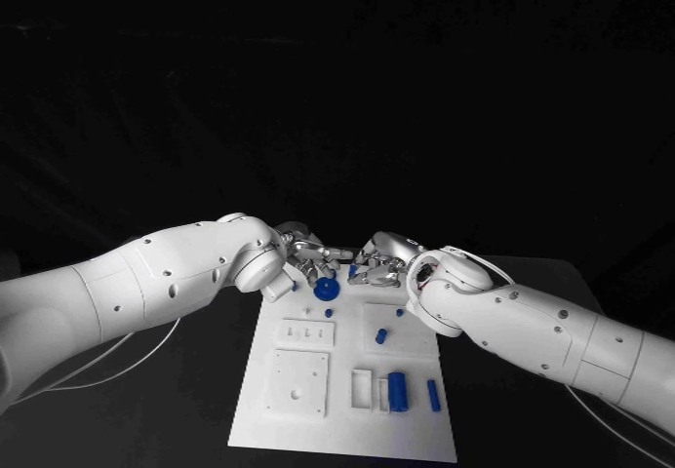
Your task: Assemble the parts on the task board
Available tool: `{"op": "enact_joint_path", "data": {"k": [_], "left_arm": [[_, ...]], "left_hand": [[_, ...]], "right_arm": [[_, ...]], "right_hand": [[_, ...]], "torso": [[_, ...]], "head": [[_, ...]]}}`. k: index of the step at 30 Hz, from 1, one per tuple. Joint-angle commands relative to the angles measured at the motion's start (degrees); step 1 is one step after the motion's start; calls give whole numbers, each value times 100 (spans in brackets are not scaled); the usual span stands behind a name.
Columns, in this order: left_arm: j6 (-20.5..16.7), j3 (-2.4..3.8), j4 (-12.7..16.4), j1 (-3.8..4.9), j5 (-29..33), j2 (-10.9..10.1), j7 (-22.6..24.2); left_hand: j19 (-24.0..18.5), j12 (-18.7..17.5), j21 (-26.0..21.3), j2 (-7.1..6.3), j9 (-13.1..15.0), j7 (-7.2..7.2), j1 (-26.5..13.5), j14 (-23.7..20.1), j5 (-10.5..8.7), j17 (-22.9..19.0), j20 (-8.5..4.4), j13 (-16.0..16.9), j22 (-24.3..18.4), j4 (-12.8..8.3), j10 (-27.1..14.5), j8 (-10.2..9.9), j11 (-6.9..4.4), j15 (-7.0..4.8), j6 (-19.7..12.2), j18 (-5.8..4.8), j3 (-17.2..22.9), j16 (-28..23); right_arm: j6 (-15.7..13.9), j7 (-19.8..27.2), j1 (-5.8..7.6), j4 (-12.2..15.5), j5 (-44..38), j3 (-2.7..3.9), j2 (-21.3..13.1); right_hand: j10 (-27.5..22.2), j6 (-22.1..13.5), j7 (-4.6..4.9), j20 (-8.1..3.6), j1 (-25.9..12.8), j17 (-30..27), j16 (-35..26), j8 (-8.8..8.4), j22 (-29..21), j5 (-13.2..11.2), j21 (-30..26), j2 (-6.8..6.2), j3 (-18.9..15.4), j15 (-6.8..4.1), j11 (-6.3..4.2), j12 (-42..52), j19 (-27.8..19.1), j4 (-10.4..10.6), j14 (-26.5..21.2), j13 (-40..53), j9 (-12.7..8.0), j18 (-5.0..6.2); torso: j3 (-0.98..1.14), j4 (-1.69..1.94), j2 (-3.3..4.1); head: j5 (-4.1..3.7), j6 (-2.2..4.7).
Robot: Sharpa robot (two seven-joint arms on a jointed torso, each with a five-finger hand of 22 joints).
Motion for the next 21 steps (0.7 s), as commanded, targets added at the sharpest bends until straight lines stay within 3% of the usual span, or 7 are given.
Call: {"op": "enact_joint_path", "data": {"k": [1,10,21], "left_arm": [[196,1,1,5,-333,49,-76],[394,-42,5,3,-463,118,-91],[439,-88,-57,0,-483,192,-112]], "left_hand": [[29,-39,-57,34,-33,-9,91,-64,94,-9,-6,-17,43,-129,281,-31,-27,-7,-23,-108,-45,14],[35,-56,-138,95,-66,-16,162,-77,121,-18,-5,-45,149,-278,281,-28,-30,-5,-25,-113,-105,22],[49,-74,-197,77,-81,-8,110,-87,106,-23,-1,-52,235,-218,280,-28,-23,0,-38,-111,-95,29]], "right_arm": [[120,-20,5,23,-77,-2,27],[164,-29,9,14,-80,-2,73],[213,-28,18,2,-112,-6,144]], "right_hand": [[-12,201,-154,-15,-4,-11,-43,20,536,17,-26,-62,-7,-33,-30,-26,327,33,10,-10,4,-78],[-8,200,-155,-15,-8,-9,-41,21,537,20,-23,-70,-13,-34,-30,-20,328,38,11,-7,3,-78],[-8,199,-155,-16,-4,-10,-42,21,538,21,-21,-75,-18,-34,-31,-20,329,47,11,-9,0,-79]], "torso": [[-1,3,3],[-3,4,-4],[1,-4,1]], "head": [[3,-3],[-8,-21],[-5,-22]]}}
